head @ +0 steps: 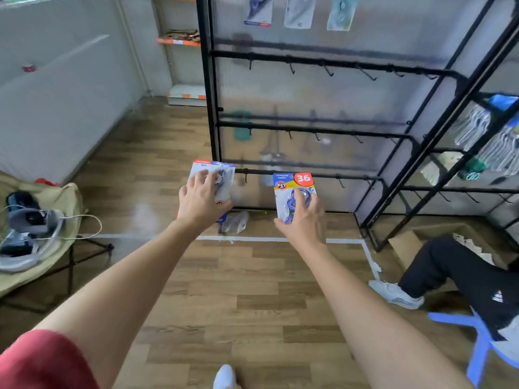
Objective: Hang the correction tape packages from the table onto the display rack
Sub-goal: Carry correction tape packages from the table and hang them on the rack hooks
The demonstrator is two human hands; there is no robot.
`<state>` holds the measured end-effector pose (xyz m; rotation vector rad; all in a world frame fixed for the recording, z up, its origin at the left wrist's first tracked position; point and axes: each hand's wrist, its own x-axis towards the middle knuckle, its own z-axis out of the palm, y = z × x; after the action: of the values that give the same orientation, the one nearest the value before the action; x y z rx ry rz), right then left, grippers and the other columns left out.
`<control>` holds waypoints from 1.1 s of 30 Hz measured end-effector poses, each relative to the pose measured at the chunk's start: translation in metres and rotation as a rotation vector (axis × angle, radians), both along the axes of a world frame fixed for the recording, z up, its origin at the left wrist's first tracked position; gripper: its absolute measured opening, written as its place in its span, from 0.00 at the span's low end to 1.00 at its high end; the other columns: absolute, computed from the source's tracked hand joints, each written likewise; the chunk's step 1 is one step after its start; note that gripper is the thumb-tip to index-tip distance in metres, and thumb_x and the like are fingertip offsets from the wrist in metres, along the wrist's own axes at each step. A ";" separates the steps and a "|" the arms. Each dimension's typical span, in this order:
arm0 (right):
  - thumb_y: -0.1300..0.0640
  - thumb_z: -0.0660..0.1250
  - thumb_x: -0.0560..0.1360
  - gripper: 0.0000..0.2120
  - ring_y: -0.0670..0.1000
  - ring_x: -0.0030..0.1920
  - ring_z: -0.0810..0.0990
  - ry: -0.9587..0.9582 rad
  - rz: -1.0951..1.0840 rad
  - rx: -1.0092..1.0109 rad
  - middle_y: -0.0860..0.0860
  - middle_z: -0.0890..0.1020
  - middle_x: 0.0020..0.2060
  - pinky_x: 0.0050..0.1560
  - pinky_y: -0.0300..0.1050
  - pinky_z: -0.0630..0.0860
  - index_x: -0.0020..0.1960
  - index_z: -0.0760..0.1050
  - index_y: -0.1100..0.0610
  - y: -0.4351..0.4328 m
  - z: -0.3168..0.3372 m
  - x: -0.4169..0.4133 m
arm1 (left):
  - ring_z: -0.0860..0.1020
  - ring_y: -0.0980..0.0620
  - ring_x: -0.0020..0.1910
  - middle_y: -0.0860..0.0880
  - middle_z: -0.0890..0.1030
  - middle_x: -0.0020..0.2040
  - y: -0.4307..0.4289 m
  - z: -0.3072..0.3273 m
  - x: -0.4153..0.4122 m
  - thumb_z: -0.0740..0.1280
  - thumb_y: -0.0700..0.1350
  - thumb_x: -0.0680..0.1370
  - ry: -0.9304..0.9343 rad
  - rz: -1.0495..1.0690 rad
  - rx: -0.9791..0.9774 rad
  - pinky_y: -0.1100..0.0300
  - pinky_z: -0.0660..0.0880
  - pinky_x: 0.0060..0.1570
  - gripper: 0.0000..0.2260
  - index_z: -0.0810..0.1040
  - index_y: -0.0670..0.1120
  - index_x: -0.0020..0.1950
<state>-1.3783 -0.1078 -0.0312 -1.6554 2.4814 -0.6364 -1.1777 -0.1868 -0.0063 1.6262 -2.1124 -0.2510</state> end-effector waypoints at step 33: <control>0.43 0.70 0.70 0.38 0.61 0.69 0.62 0.132 0.257 -0.505 0.63 0.61 0.70 0.67 0.55 0.63 0.73 0.61 0.57 -0.383 0.146 -0.243 | 0.56 0.42 0.72 0.44 0.61 0.72 -0.335 0.169 -0.217 0.70 0.52 0.73 0.194 0.169 -0.634 0.46 0.54 0.72 0.34 0.60 0.48 0.75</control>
<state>-1.6209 -0.4904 0.1144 -2.2015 2.2482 -1.2281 -1.3947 -0.5220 0.1629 1.3179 -1.6606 0.2819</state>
